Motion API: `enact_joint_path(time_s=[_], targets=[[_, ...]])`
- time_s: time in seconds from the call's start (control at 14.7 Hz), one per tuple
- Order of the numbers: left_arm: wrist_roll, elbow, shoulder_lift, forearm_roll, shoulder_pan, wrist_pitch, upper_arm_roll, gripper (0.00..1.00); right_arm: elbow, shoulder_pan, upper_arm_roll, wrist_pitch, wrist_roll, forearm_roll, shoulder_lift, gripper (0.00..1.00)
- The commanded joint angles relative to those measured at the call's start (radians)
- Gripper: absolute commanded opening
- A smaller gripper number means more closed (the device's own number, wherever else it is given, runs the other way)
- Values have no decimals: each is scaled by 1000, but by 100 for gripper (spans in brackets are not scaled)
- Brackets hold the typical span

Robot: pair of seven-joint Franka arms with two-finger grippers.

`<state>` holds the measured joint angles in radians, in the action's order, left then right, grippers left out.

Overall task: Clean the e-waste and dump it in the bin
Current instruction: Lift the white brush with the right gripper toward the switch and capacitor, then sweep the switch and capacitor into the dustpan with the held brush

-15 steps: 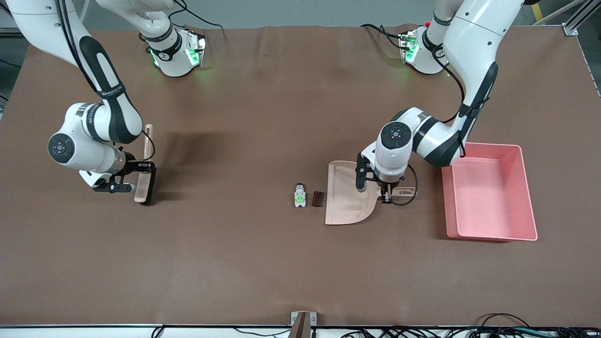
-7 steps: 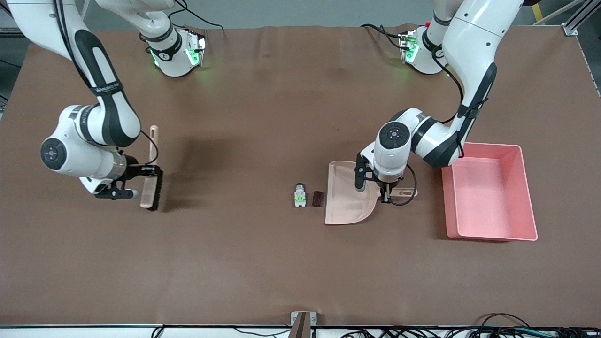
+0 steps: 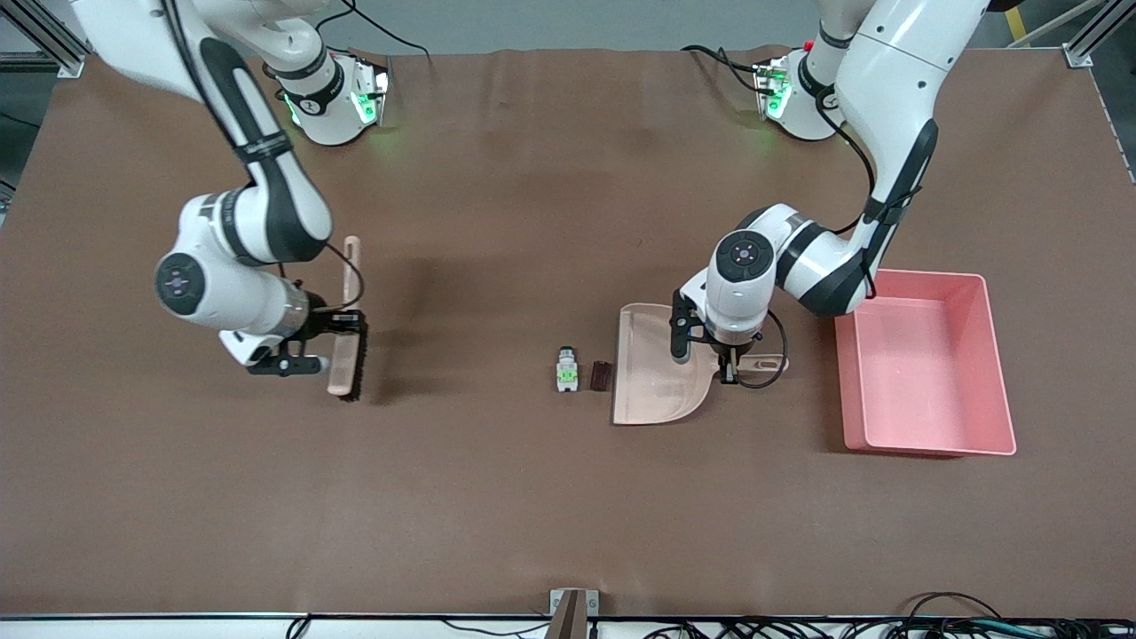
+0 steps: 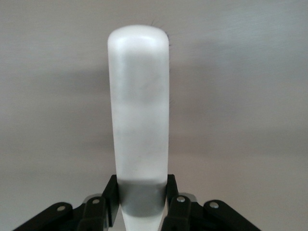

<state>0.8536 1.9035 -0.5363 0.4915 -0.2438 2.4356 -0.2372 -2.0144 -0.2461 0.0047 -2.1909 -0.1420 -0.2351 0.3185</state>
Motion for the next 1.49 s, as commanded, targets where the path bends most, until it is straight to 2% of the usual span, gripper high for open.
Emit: enact_joint_path(time_s=[0.0,0.27,0.41,0.54,1.15,1.43], targets=[[-44,-30,-13,19,-12,-9,-2,17,45,-126,-9,-15,-166,-12,54,0],[-56,-50,-11,19,-26,-81,-2,13,140,-246,-8,-96,-365,-27,177,0],[-56,-66,-14,21,-32,-95,-2,13,151,-289,-6,-214,-398,-41,244,0],[-56,-66,-16,22,-43,-102,-1,13,169,-320,-6,-268,-398,-58,287,0],[-53,-101,-48,27,-66,-138,1,13,347,-335,21,-208,-399,-64,375,0],[-54,-104,-48,25,-66,-138,1,13,486,-338,24,-75,-450,-64,442,0]])
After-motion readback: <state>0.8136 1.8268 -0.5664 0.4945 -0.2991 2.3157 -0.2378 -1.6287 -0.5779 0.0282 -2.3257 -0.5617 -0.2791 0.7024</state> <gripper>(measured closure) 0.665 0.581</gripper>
